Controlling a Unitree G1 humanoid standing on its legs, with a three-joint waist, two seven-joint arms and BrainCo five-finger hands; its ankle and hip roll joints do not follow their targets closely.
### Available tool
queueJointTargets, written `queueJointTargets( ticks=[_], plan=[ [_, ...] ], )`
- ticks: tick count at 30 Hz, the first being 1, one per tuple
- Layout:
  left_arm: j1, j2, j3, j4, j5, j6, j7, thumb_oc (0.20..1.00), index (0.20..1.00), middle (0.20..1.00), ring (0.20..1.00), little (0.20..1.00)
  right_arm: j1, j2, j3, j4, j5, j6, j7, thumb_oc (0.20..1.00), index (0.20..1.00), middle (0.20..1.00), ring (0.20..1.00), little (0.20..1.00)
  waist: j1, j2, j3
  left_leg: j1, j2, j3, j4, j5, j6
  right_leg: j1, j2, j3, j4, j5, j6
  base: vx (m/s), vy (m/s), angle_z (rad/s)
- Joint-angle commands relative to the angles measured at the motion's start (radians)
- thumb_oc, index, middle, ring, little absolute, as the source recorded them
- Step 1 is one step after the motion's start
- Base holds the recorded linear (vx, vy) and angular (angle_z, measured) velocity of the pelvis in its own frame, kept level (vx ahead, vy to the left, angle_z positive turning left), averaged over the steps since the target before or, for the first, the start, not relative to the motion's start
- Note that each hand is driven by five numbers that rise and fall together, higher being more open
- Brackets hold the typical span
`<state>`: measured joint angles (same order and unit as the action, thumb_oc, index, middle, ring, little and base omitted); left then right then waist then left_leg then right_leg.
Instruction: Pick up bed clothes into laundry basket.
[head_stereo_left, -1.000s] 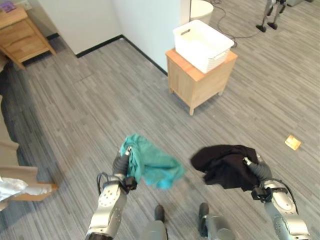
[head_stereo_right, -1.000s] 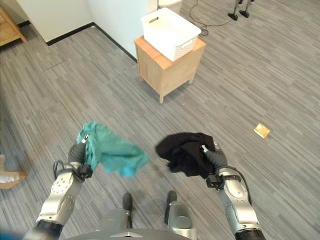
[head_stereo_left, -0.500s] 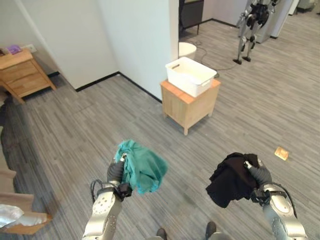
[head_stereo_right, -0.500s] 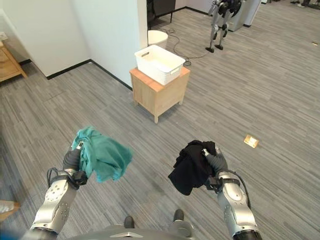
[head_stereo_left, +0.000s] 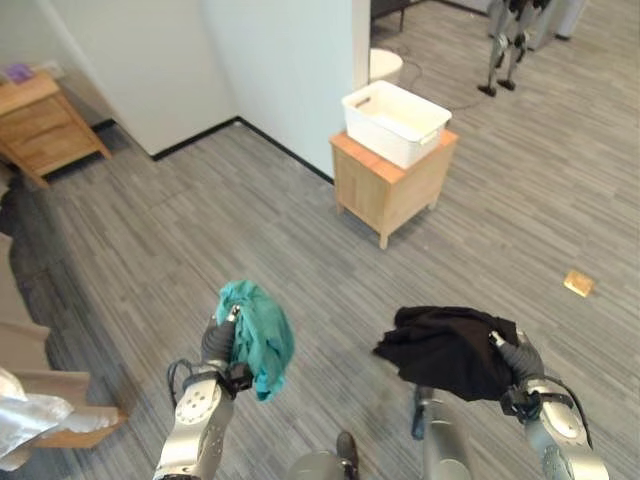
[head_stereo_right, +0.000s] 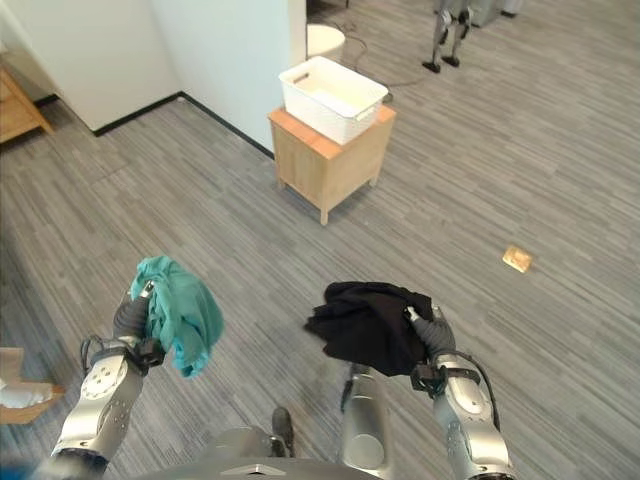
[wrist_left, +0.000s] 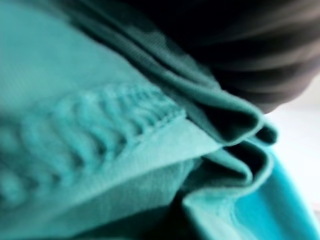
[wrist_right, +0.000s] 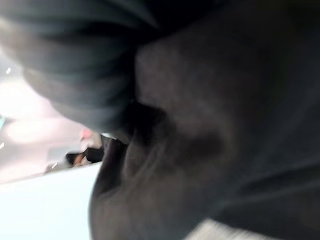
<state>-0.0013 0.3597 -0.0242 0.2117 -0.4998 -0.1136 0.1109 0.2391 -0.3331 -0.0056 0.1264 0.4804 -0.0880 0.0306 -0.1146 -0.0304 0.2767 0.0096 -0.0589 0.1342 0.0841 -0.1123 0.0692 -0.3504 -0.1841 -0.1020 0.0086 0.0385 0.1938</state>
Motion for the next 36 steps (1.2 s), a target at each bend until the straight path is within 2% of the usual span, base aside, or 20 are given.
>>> queueJointTargets(
  ticks=[1,2,4,5,6,7,9,10,12,13,14,16,20,21,22,24,29,31,32,36],
  plan=[
    [-0.029,0.028,-0.003,-0.112,0.009,-0.083,-0.021,0.200,0.200,0.200,0.200,0.200,-0.049,-0.029,-0.054,-0.048,0.022,-0.065,0.010,0.200,0.200,0.200,0.200,0.200,-0.040,-0.005,-0.096,0.312,0.129,-0.096,-0.015,-0.102,-0.109,0.026,0.067,-0.028,0.082,0.095,-0.038,0.33,-0.155,0.60],
    [-0.028,0.028,-0.003,-0.113,0.009,-0.083,-0.021,0.200,0.200,0.200,0.200,0.200,-0.048,-0.030,-0.054,-0.048,0.022,-0.066,0.010,0.200,0.200,0.200,0.200,0.200,-0.041,-0.003,-0.098,0.310,0.132,-0.097,-0.011,-0.105,-0.110,0.026,0.069,-0.029,0.082,0.095,-0.039,0.46,-0.236,0.41],
    [-0.027,0.002,-0.017,-0.111,-0.014,-0.085,-0.016,0.200,0.200,0.200,0.200,0.200,-0.068,-0.040,-0.032,-0.014,0.029,-0.072,0.005,0.200,0.200,0.200,0.200,0.200,-0.032,0.005,-0.111,0.248,0.182,-0.081,0.202,0.051,-0.164,0.095,0.124,-0.040,0.086,0.082,-0.079,0.34,-0.275,0.16],
    [-0.040,-0.011,-0.018,-0.113,-0.049,-0.087,-0.006,0.200,0.200,0.200,0.200,0.200,-0.087,-0.045,-0.029,-0.023,0.053,-0.084,-0.006,0.200,0.200,0.200,0.200,0.200,-0.024,-0.008,-0.113,0.163,0.209,-0.082,0.401,0.141,-0.180,0.137,0.129,-0.055,0.080,0.064,-0.109,0.57,-0.664,0.25],
    [-0.054,-0.023,-0.044,-0.126,-0.086,-0.080,-0.016,0.200,0.200,0.200,0.200,0.200,-0.109,-0.066,-0.034,-0.031,0.086,-0.113,-0.025,0.200,0.200,0.200,0.200,0.200,-0.001,-0.045,-0.071,-0.047,0.234,-0.037,0.735,0.182,-0.152,0.248,0.142,-0.072,0.045,-0.007,-0.187,0.62,-0.619,0.35],
    [-0.079,-0.032,-0.061,-0.106,-0.088,-0.082,-0.003,0.200,0.200,0.200,0.200,0.200,-0.117,-0.073,-0.040,-0.024,0.092,-0.113,-0.057,0.200,0.200,0.200,0.200,0.200,0.010,-0.043,-0.051,-0.142,0.249,0.014,0.676,0.145,-0.143,0.304,0.137,-0.069,0.026,-0.033,-0.188,0.57,-0.473,0.43],
    [-0.085,-0.041,-0.074,-0.087,-0.116,-0.084,-0.011,0.200,0.200,0.200,0.200,0.200,-0.110,-0.074,-0.047,-0.033,0.104,-0.117,-0.055,0.200,0.200,0.200,0.200,0.200,0.020,-0.042,-0.053,-0.196,0.240,0.037,0.546,0.115,-0.139,0.340,0.125,-0.071,0.024,-0.057,-0.179,0.42,-0.031,0.26],
    [-0.074,-0.033,-0.079,-0.084,-0.098,-0.088,-0.007,0.200,0.200,0.200,0.200,0.200,-0.085,-0.081,-0.058,-0.035,0.090,-0.122,-0.041,0.200,0.200,0.200,0.200,0.200,0.018,-0.021,-0.064,-0.170,0.256,0.072,0.379,0.097,-0.130,0.346,0.129,-0.086,0.049,-0.086,-0.165,0.40,0.032,0.11],
    [-0.056,-0.035,-0.080,-0.071,-0.096,-0.073,-0.017,0.200,0.200,0.200,0.200,0.200,-0.046,-0.076,-0.089,-0.036,0.073,-0.110,-0.045,0.200,0.200,0.200,0.200,0.200,-0.007,-0.031,-0.065,-0.136,0.289,0.128,0.406,0.115,-0.162,0.349,0.120,-0.083,0.078,-0.102,-0.173,0.30,0.002,0.15],
    [-0.060,-0.039,-0.080,-0.060,-0.108,-0.079,-0.024,0.200,0.200,0.200,0.200,0.200,-0.043,-0.070,-0.085,-0.038,0.074,-0.111,-0.041,0.200,0.200,0.200,0.200,0.200,-0.003,-0.032,-0.066,-0.123,0.273,0.132,0.342,0.128,-0.152,0.340,0.122,-0.080,0.083,-0.106,-0.179,0.23,0.046,0.42],
    [-0.069,-0.040,-0.083,-0.059,-0.105,-0.084,-0.016,0.200,0.200,0.200,0.200,0.200,-0.039,-0.065,-0.087,-0.037,0.073,-0.114,-0.047,0.200,0.200,0.200,0.200,0.200,-0.001,-0.031,-0.071,-0.128,0.248,0.112,0.263,0.119,-0.143,0.351,0.118,-0.078,0.075,-0.110,-0.172,0.19,0.095,0.37],
    [-0.064,-0.040,-0.077,-0.053,-0.101,-0.085,-0.014,0.200,0.200,0.200,0.200,0.200,-0.036,-0.058,-0.102,-0.025,0.075,-0.119,-0.054,0.200,0.200,0.200,0.200,0.200,-0.004,-0.034,-0.080,-0.144,0.244,0.109,0.187,0.106,-0.138,0.371,0.109,-0.074,0.059,-0.118,-0.159,0.26,0.093,-0.27],
    [-0.047,-0.036,-0.052,-0.042,-0.083,-0.091,-0.001,0.200,0.200,0.200,0.200,0.200,-0.040,-0.065,-0.101,-0.020,0.052,-0.121,-0.048,0.200,0.200,0.200,0.200,0.200,0.031,-0.030,-0.086,-0.192,0.228,0.020,0.053,0.180,-0.151,0.424,0.115,-0.041,0.028,-0.142,-0.139,0.32,0.092,-0.04],
    [-0.021,-0.034,-0.034,-0.033,-0.066,-0.092,0.003,0.200,0.200,0.200,0.200,0.200,-0.045,-0.081,-0.092,-0.011,0.029,-0.120,-0.041,0.200,0.200,0.200,0.200,0.200,0.064,-0.023,-0.085,-0.221,0.218,-0.089,-0.034,0.245,-0.169,0.461,0.119,-0.007,0.012,-0.162,-0.129,0.50,0.150,-0.29],
    [-0.011,-0.035,-0.026,-0.032,-0.064,-0.091,0.002,0.200,0.200,0.200,0.200,0.200,-0.047,-0.084,-0.092,-0.008,0.025,-0.116,-0.039,0.200,0.200,0.200,0.200,0.200,0.073,-0.020,-0.087,-0.226,0.216,-0.123,-0.053,0.257,-0.177,0.471,0.118,0.008,0.009,-0.165,-0.127,0.64,0.233,-0.51],
    [0.013,-0.038,-0.006,-0.032,-0.066,-0.090,-0.004,0.200,0.200,0.200,0.200,0.200,-0.056,-0.086,-0.099,-0.007,0.025,-0.109,-0.034,0.200,0.200,0.200,0.200,0.200,0.079,-0.018,-0.096,-0.217,0.212,-0.118,-0.065,0.276,-0.186,0.495,0.114,0.033,0.007,-0.175,-0.120,0.37,0.174,-0.64],
    [0.016,-0.027,-0.005,-0.032,-0.075,-0.085,-0.009,0.200,0.200,0.200,0.200,0.200,-0.078,-0.049,-0.088,-0.002,0.017,-0.104,-0.040,0.200,0.200,0.200,0.200,0.200,0.084,-0.036,-0.122,-0.220,0.195,-0.051,0.026,0.206,-0.143,0.499,0.042,0.084,0.045,-0.178,-0.077,0.27,0.252,-0.68],
    [0.003,-0.006,0.000,-0.043,-0.057,-0.084,-0.009,0.200,0.200,0.200,0.200,0.200,-0.088,-0.038,-0.074,-0.004,0.005,-0.100,-0.022,0.200,0.200,0.200,0.200,0.200,0.084,-0.040,-0.122,-0.197,0.185,-0.019,0.024,0.180,-0.120,0.449,0.028,0.096,0.128,-0.149,-0.057,0.16,0.258,-0.48],
    [-0.010,0.010,0.005,-0.047,-0.042,-0.085,-0.003,0.200,0.200,0.200,0.200,0.200,-0.100,-0.041,-0.056,-0.001,-0.025,-0.093,-0.021,0.200,0.200,0.200,0.200,0.200,0.093,-0.043,-0.117,-0.179,0.177,0.008,0.023,0.162,-0.102,0.395,0.017,0.107,0.232,-0.119,-0.042,0.11,0.168,-0.62],
    [-0.010,0.010,0.005,-0.047,-0.042,-0.085,-0.003,0.200,0.200,0.200,0.200,0.200,-0.100,-0.042,-0.057,-0.001,-0.025,-0.093,-0.021,0.200,0.200,0.200,0.200,0.200,0.095,-0.042,-0.118,-0.180,0.178,0.009,0.022,0.162,-0.103,0.393,0.018,0.108,0.232,-0.119,-0.042,0.10,0.137,-0.37]
  ],
)
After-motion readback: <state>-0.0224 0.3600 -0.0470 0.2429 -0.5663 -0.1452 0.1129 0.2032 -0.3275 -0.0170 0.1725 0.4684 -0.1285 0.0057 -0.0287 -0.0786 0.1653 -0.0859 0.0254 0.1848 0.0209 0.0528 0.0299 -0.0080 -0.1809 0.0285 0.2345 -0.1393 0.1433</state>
